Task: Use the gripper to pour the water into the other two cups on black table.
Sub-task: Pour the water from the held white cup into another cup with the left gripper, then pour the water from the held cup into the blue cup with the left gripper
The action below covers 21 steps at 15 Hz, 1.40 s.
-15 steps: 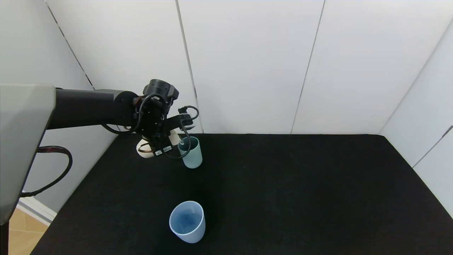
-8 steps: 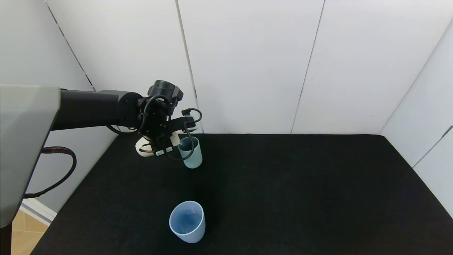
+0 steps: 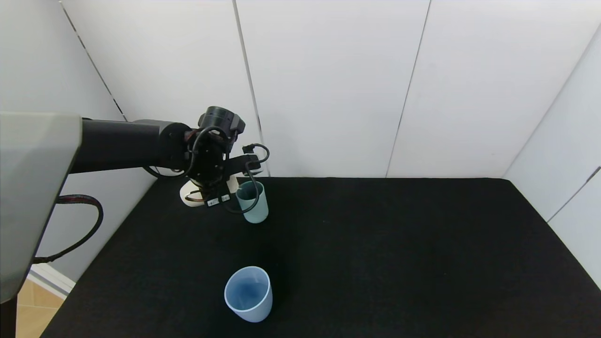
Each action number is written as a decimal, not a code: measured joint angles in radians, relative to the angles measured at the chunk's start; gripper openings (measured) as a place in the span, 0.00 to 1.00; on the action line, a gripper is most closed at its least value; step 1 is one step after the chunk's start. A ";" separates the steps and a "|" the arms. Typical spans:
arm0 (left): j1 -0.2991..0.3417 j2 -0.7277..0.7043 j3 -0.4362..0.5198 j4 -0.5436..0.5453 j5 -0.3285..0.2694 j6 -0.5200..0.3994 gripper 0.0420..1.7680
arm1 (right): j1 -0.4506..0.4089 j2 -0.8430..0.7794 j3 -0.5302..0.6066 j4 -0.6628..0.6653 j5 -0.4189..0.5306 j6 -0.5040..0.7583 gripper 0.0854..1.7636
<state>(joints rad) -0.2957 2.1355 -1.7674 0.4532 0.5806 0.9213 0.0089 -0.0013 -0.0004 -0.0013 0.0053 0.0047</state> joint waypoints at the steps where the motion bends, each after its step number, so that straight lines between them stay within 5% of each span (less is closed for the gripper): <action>1: 0.000 -0.001 0.003 -0.002 -0.001 -0.003 0.70 | 0.000 0.000 0.000 0.000 0.000 0.000 0.97; 6: 0.000 -0.007 0.015 -0.010 -0.021 -0.078 0.70 | 0.000 0.000 0.000 0.000 0.000 0.000 0.97; 12: 0.009 -0.042 0.049 0.000 -0.195 -0.213 0.70 | 0.000 0.000 0.000 0.000 0.000 0.000 0.97; 16: 0.047 -0.137 0.174 -0.004 -0.321 -0.244 0.70 | 0.000 0.000 0.000 0.000 0.000 0.000 0.97; 21: 0.082 -0.321 0.373 -0.007 -0.375 -0.245 0.70 | 0.000 0.000 0.000 0.000 0.000 0.000 0.97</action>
<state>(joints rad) -0.2134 1.8145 -1.3945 0.4464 0.2057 0.6764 0.0089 -0.0013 -0.0004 -0.0013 0.0057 0.0047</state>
